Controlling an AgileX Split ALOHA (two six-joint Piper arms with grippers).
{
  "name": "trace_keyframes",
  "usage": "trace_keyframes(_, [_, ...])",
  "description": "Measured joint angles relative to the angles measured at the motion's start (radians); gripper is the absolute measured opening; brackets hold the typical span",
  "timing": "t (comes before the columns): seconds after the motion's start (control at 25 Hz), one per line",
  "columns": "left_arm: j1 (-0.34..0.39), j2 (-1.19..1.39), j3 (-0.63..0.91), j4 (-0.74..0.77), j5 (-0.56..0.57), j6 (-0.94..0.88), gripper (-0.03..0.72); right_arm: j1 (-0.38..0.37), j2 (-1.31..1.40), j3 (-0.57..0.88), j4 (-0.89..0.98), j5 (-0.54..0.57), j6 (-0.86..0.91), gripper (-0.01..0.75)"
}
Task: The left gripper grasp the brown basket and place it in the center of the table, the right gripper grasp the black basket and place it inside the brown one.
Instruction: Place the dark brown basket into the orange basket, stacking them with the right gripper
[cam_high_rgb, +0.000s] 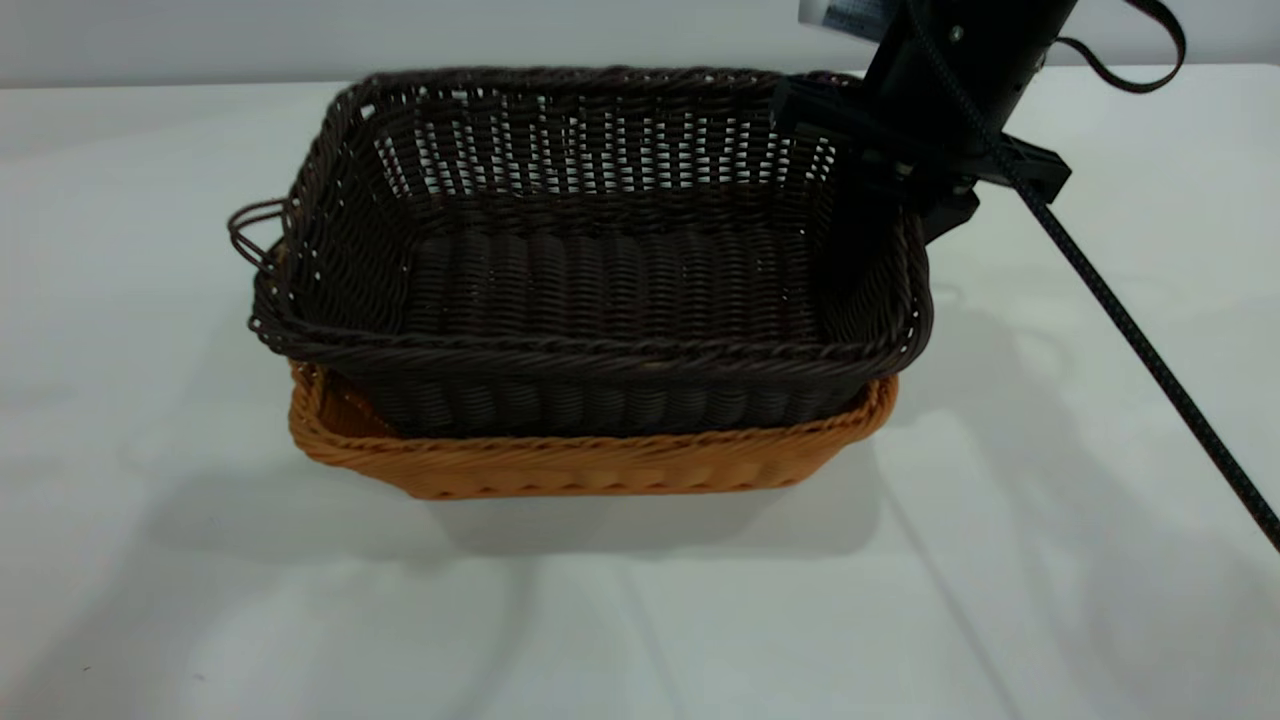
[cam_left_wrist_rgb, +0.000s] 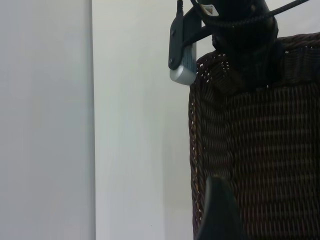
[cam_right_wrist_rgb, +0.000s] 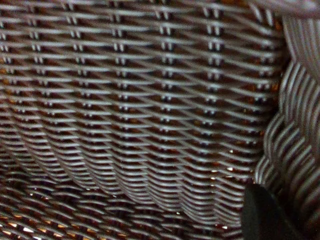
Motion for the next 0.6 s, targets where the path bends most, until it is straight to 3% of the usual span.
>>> trace_keyframes(0.12, [0.0, 0.0, 0.0, 0.0, 0.002, -0.001, 0.444, 0.0, 0.003, 0.0, 0.003, -0.013, 0.001, 0.138])
trace_keyframes(0.24, [0.0, 0.0, 0.0, 0.0, 0.003, -0.023, 0.442, 0.001, 0.003, -0.003, 0.016, 0.0, -0.022, 0.25])
trace_keyframes(0.48, [0.0, -0.036, 0.001, 0.033, 0.028, -0.099, 0.441, 0.0, -0.031, -0.096, -0.072, 0.193, -0.121, 0.523])
trace_keyframes(0.6, [0.0, -0.107, 0.001, 0.088, 0.041, -0.147, 0.441, 0.0, -0.074, -0.184, -0.198, 0.301, -0.1, 0.589])
